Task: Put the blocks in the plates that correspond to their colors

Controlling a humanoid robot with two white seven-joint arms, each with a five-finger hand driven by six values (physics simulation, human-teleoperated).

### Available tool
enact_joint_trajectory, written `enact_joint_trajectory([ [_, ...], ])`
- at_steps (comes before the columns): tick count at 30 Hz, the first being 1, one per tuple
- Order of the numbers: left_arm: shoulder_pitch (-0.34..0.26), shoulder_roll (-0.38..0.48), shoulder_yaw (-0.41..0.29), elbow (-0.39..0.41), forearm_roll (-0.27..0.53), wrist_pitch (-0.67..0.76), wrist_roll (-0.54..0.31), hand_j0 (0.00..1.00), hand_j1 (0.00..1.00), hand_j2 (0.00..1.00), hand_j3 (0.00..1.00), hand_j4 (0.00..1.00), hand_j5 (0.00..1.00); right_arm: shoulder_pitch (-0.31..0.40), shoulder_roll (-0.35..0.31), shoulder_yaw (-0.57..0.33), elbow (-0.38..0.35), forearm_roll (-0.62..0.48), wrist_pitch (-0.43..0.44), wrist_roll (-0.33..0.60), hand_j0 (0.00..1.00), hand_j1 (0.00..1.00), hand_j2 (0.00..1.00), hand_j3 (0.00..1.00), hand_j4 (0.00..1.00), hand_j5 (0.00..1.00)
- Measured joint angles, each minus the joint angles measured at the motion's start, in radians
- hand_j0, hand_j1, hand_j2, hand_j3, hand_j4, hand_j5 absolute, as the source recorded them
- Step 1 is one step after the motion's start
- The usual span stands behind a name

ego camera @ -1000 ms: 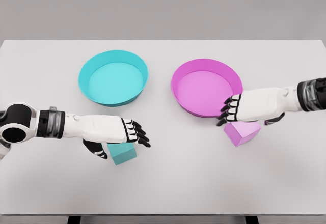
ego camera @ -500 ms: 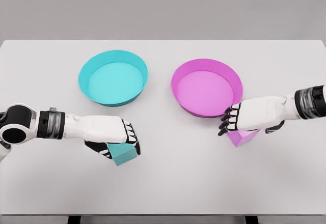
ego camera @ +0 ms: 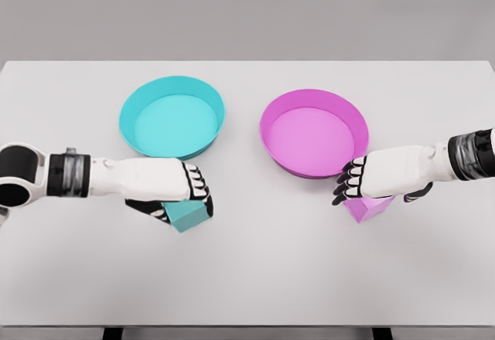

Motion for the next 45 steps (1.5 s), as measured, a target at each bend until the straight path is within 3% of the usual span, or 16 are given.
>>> enact_joint_trajectory([
  [25, -0.023, -0.004, 0.118, 0.002, 0.059, 0.000, -0.001, 0.49, 0.49, 0.49, 0.49, 0.49, 0.49, 0.002, 0.013, 0.005, 0.027, 0.043, 0.000, 0.000, 1.00, 1.00, 1.00, 1.00, 1.00, 1.00],
  [35, -0.032, -0.032, 0.191, 0.059, 0.062, 0.000, -0.001, 0.49, 0.49, 0.49, 0.49, 0.49, 0.49, 0.002, 0.018, 0.009, 0.034, 0.055, 0.001, 0.000, 1.00, 1.00, 1.00, 1.00, 1.00, 1.00],
  [41, -0.052, -0.060, 0.207, 0.108, 0.062, 0.000, -0.001, 0.49, 0.49, 0.49, 0.49, 0.49, 0.49, 0.002, 0.018, 0.009, 0.034, 0.057, 0.000, 0.000, 0.95, 0.95, 0.95, 0.95, 0.95, 0.95],
  [45, -0.071, -0.081, 0.209, 0.145, 0.062, 0.001, -0.001, 0.49, 0.49, 0.49, 0.49, 0.49, 0.49, 0.000, 0.018, 0.008, 0.034, 0.057, 0.000, 0.000, 0.85, 0.85, 0.85, 0.85, 0.85, 0.85],
])
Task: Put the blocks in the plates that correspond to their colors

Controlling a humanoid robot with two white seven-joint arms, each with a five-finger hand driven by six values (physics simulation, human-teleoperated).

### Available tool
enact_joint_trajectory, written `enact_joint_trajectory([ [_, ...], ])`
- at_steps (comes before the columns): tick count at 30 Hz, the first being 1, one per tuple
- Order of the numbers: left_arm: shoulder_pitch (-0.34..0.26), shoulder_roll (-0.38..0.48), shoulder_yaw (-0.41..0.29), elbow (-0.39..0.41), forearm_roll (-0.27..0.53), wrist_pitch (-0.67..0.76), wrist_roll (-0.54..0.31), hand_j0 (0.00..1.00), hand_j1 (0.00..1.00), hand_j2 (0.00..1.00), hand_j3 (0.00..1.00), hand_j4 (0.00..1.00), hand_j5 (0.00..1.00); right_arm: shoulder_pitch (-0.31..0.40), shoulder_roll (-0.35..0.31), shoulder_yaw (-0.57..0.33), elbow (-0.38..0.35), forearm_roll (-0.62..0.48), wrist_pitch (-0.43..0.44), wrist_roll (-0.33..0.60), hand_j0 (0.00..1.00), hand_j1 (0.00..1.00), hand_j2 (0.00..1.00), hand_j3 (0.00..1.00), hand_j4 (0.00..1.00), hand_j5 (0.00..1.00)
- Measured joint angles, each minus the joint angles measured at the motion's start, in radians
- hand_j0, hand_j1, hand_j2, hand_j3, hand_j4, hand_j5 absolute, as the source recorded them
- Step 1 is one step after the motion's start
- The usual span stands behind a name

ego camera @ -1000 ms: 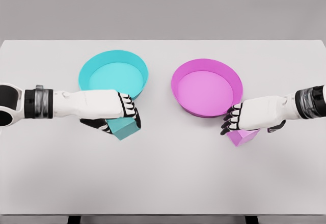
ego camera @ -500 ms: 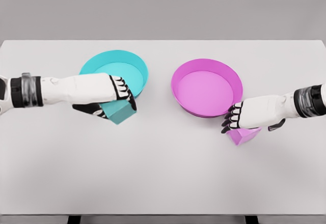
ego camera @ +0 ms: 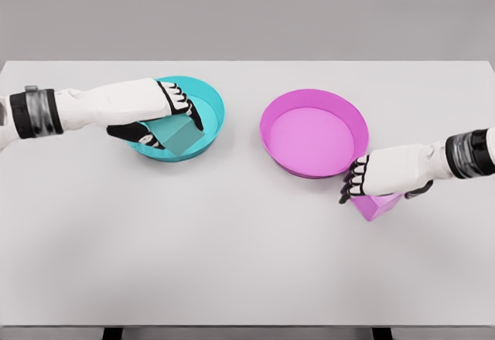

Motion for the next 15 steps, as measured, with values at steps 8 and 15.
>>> enact_joint_trajectory([
  [8, -0.046, -0.062, -0.001, 0.121, -0.006, 0.000, 0.000, 0.49, 0.49, 0.49, 0.49, 0.49, 0.49, 0.000, 0.000, -0.001, 0.000, -0.001, 0.001, -0.001, 0.71, 0.71, 0.71, 0.71, 0.71, 0.71],
  [15, -0.072, -0.132, -0.004, 0.246, -0.009, 0.000, 0.000, 0.49, 0.49, 0.49, 0.49, 0.49, 0.49, 0.000, 0.001, -0.002, 0.000, -0.002, 0.000, 0.000, 0.65, 0.65, 0.65, 0.65, 0.65, 0.65],
])
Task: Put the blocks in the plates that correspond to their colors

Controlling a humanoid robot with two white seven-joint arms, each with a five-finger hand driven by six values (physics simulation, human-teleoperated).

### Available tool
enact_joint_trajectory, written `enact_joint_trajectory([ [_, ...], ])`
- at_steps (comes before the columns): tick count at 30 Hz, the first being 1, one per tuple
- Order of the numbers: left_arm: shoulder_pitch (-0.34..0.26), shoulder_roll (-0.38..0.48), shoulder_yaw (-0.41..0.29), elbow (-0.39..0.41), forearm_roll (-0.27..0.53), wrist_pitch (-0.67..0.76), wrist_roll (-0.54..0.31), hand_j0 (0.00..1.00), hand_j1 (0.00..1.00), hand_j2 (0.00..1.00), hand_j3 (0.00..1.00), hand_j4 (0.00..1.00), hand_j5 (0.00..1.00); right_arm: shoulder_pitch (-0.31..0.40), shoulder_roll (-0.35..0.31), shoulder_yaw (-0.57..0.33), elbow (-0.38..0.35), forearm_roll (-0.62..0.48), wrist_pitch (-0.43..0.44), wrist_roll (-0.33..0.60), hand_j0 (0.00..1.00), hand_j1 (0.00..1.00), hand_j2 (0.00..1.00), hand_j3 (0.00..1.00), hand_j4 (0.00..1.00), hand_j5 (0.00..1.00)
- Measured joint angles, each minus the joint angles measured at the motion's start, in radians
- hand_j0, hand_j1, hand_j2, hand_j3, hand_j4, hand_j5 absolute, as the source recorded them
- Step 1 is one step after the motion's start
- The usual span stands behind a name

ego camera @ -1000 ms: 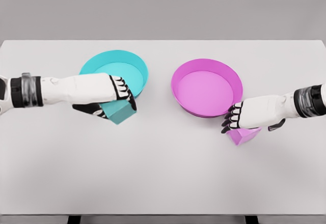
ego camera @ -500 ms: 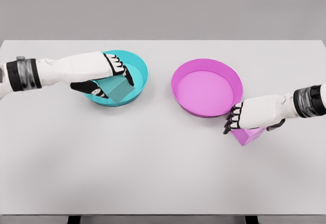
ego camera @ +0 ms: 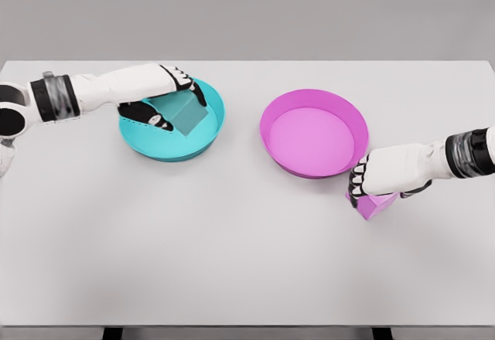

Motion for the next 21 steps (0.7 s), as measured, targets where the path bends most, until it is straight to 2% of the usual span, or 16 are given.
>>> enact_joint_trajectory([
  [5, -0.017, -0.031, -0.005, 0.088, 0.000, 0.000, 0.000, 0.49, 0.49, 0.49, 0.49, 0.49, 0.49, 0.000, -0.001, -0.004, 0.000, -0.005, 0.000, 0.000, 0.65, 0.65, 0.65, 0.65, 0.65, 0.65],
  [10, -0.029, -0.054, -0.008, 0.142, 0.000, 0.000, 0.000, 0.49, 0.49, 0.49, 0.49, 0.49, 0.49, -0.002, -0.002, -0.014, 0.000, -0.031, 0.000, 0.000, 0.65, 0.65, 0.65, 0.65, 0.65, 0.65],
  [18, -0.049, -0.100, -0.010, 0.245, -0.045, 0.000, 0.000, 0.51, 0.51, 0.51, 0.51, 0.51, 0.51, -0.003, -0.007, -0.049, 0.000, -0.088, -0.001, 0.000, 0.65, 0.65, 0.65, 0.65, 0.65, 0.65],
  [21, -0.055, -0.106, -0.011, 0.271, -0.052, 0.000, 0.000, 0.51, 0.51, 0.51, 0.51, 0.51, 0.51, -0.003, -0.008, -0.059, 0.000, -0.105, -0.001, 0.000, 0.60, 0.60, 0.60, 0.60, 0.60, 0.60],
])
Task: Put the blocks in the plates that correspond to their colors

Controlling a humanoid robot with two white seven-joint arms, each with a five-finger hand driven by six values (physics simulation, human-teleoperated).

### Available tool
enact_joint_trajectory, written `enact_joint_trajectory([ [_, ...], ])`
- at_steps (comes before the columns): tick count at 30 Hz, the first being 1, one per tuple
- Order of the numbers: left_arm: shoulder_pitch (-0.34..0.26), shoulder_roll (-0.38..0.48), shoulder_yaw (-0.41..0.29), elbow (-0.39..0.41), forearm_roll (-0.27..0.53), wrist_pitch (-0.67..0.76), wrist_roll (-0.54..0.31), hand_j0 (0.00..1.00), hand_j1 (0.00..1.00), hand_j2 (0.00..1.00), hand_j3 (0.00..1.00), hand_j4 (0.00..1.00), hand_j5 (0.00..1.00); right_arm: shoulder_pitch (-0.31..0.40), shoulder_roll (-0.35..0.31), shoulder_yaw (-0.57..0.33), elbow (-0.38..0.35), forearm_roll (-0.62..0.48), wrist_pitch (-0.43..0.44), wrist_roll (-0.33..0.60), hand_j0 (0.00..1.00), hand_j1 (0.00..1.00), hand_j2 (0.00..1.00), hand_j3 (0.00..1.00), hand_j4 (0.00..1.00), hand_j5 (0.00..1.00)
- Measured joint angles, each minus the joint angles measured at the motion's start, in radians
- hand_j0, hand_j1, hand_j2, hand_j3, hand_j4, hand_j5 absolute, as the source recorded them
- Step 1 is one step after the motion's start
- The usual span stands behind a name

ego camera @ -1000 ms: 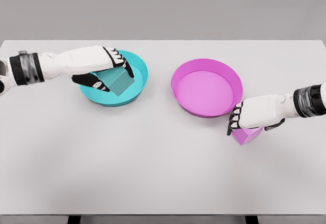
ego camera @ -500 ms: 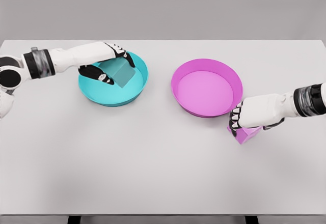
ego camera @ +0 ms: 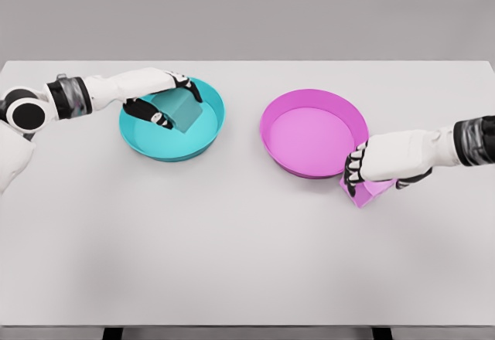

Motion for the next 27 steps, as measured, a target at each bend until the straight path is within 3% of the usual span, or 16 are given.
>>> enact_joint_trajectory([
  [4, 0.000, -0.005, 0.000, 0.013, -0.004, 0.000, 0.000, 0.52, 0.52, 0.52, 0.52, 0.52, 0.52, -0.002, -0.001, -0.028, 0.000, -0.024, 0.000, 0.000, 0.61, 0.61, 0.61, 0.61, 0.61, 0.61],
  [6, 0.000, -0.006, 0.000, 0.015, -0.004, 0.000, 0.000, 0.58, 0.58, 0.58, 0.58, 0.58, 0.58, -0.003, -0.002, -0.037, 0.000, -0.042, 0.000, 0.000, 0.61, 0.61, 0.61, 0.61, 0.61, 0.61],
  [8, 0.000, -0.006, 0.001, 0.016, -0.005, 0.000, 0.000, 0.85, 0.85, 0.85, 0.85, 0.85, 0.85, -0.009, -0.003, -0.050, 0.001, -0.066, 0.000, 0.000, 0.61, 0.61, 0.61, 0.61, 0.61, 0.61],
  [10, 0.000, -0.006, 0.001, 0.016, -0.005, 0.000, 0.001, 0.97, 0.97, 0.97, 0.97, 0.97, 0.97, -0.008, -0.003, -0.065, 0.004, -0.089, 0.000, 0.000, 0.61, 0.61, 0.61, 0.61, 0.61, 0.61],
  [17, 0.000, -0.005, 0.003, 0.015, -0.004, 0.000, 0.001, 1.00, 1.00, 1.00, 1.00, 1.00, 1.00, -0.014, 0.005, -0.085, 0.040, -0.128, 0.000, 0.000, 0.61, 0.61, 0.61, 0.61, 0.61, 0.61],
  [22, 0.002, 0.002, 0.005, -0.002, 0.000, 0.000, 0.001, 1.00, 1.00, 1.00, 1.00, 1.00, 1.00, -0.049, 0.066, -0.087, 0.121, -0.130, 0.000, 0.000, 0.61, 0.61, 0.61, 0.61, 0.61, 0.61],
  [27, 0.009, 0.053, 0.013, -0.120, 0.052, 0.000, 0.001, 1.00, 1.00, 1.00, 1.00, 1.00, 1.00, -0.086, 0.148, -0.087, 0.194, -0.132, 0.000, 0.000, 0.62, 0.62, 0.62, 0.62, 0.62, 0.62],
])
